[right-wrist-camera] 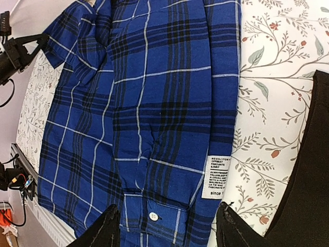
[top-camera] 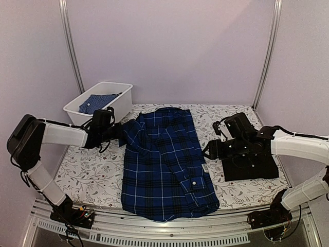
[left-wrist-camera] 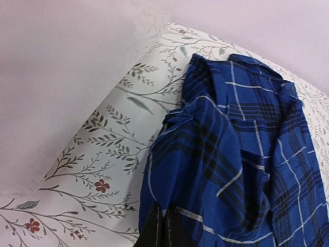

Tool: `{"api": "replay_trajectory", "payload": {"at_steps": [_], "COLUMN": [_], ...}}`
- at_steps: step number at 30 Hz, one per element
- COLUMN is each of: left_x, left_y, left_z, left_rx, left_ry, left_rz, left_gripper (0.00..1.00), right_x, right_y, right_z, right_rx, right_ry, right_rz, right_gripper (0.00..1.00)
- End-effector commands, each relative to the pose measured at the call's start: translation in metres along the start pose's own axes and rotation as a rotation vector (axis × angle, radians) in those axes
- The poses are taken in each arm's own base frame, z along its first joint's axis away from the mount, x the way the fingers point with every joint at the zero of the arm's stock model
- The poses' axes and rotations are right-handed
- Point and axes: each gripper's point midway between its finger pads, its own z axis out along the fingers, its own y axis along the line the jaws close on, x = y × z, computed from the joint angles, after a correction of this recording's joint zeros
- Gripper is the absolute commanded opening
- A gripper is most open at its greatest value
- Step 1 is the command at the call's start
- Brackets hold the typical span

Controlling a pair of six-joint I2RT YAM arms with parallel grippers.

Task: Fold and stack the long sleeve shirts
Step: Adjust the sleeve of the 1/3-folded shirt.

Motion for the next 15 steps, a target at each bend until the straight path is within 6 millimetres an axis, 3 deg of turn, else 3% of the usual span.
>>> {"api": "replay_trajectory", "payload": {"at_steps": [1,3,7,15], "left_x": [-0.075,-0.082,-0.071,0.005], "left_y": [-0.076,-0.104,-0.159,-0.236], "left_z": [-0.046,-0.062,-0.081,-0.078], "left_rx": [0.144,0.21,0.354,0.639], "left_ry": [-0.213,-0.231,-0.199,0.0], "left_rz": [0.181,0.241,0.356,0.482], "left_gripper": [0.0,0.0,0.0,0.0], "right_x": [-0.022,-0.026,-0.034,-0.048], "right_y": [0.012,0.012,0.015,0.02], "right_z": [-0.001,0.0,0.004,0.018], "right_rx": [-0.024,-0.018,-0.019,-0.025], "right_ry": [-0.047,-0.054,-0.066,-0.077], "right_rz": [-0.013,-0.014,-0.021,-0.022], "right_gripper": [0.62,0.62,0.62,0.62]}}
